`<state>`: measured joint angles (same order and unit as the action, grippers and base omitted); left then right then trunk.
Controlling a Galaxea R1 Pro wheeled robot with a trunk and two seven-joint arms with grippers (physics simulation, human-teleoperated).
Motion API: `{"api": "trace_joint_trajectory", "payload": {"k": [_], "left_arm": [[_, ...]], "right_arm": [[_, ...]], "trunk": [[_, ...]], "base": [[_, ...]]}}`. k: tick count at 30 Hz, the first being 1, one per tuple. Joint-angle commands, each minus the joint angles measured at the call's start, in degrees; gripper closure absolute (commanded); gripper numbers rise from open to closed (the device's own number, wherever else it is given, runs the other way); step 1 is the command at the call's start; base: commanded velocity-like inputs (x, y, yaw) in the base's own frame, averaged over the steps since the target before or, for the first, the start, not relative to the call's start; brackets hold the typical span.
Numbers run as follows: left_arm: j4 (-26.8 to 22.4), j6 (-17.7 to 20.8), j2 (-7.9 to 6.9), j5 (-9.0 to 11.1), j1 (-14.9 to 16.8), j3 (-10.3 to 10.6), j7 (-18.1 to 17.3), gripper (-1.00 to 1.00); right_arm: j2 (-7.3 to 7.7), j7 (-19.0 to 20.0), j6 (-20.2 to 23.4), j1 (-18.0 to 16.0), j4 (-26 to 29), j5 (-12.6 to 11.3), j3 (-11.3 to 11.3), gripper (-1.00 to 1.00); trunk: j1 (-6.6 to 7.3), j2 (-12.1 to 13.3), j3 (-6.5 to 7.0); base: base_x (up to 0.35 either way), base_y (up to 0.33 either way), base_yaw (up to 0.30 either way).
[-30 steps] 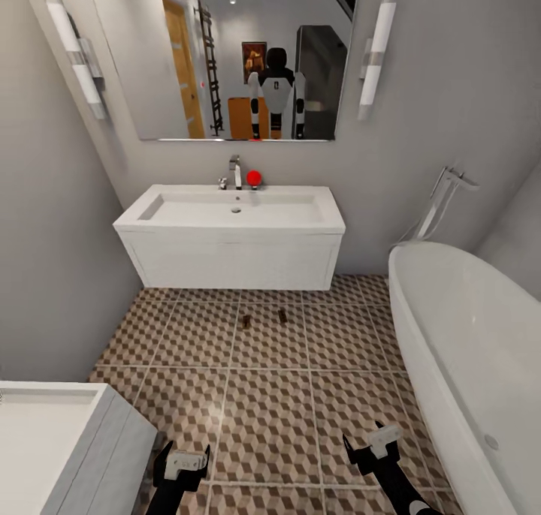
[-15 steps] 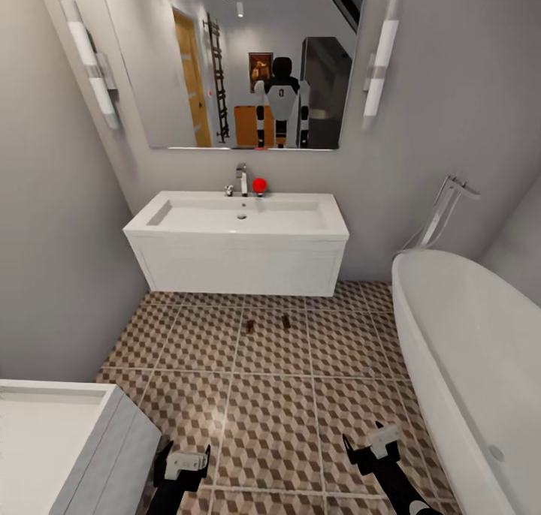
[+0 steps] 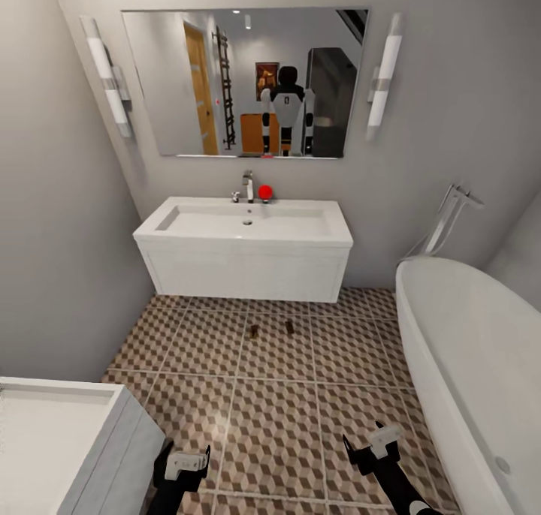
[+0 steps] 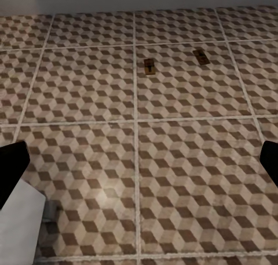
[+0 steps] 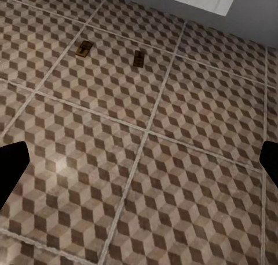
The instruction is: Take the four mousetraps from the cabinet in the bathroom and place them on the bathroom floor. Make sure all four end up on the same floor surface, and ensure that at least two of them are either under or directly next to the same bathroom sink.
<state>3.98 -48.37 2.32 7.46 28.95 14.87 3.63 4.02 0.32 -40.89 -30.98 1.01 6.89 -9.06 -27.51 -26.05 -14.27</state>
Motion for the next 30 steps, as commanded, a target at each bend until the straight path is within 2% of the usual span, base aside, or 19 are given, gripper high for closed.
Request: {"api": "trace_joint_trajectory", "payload": {"k": [1,3,11,30], "left_arm": [[0.24,-0.32,0.05,0.36,0.12,0.51,0.24,-1.0],[0.24,-0.32,0.05,0.36,0.11,0.51,0.24,-1.0],[0.24,-0.38,0.17,0.34,0.14,0.51,0.13,-1.0],[0.19,-0.41,1.13,0.36,0.12,0.51,0.33,-1.0]], "right_arm": [[0.01,0.03,-0.16,-0.04,-0.04,0.31,0.1,-1.0],[0.01,0.03,-0.16,-0.04,-0.04,0.31,0.1,-1.0],[0.02,-0.04,-0.16,-0.04,0.0,0.31,0.12,-1.0],[0.02,-0.1,-0.16,-0.05,0.02,0.31,0.11,-1.0]], "trunk": [[0.19,0.32,0.18],[0.63,1.13,0.72],[0.63,1.13,1.4],[0.63,1.13,1.62]], "base": [[0.0,0.0,0.069],[0.0,0.0,0.069],[0.0,0.0,0.055],[0.0,0.0,0.004]]}}
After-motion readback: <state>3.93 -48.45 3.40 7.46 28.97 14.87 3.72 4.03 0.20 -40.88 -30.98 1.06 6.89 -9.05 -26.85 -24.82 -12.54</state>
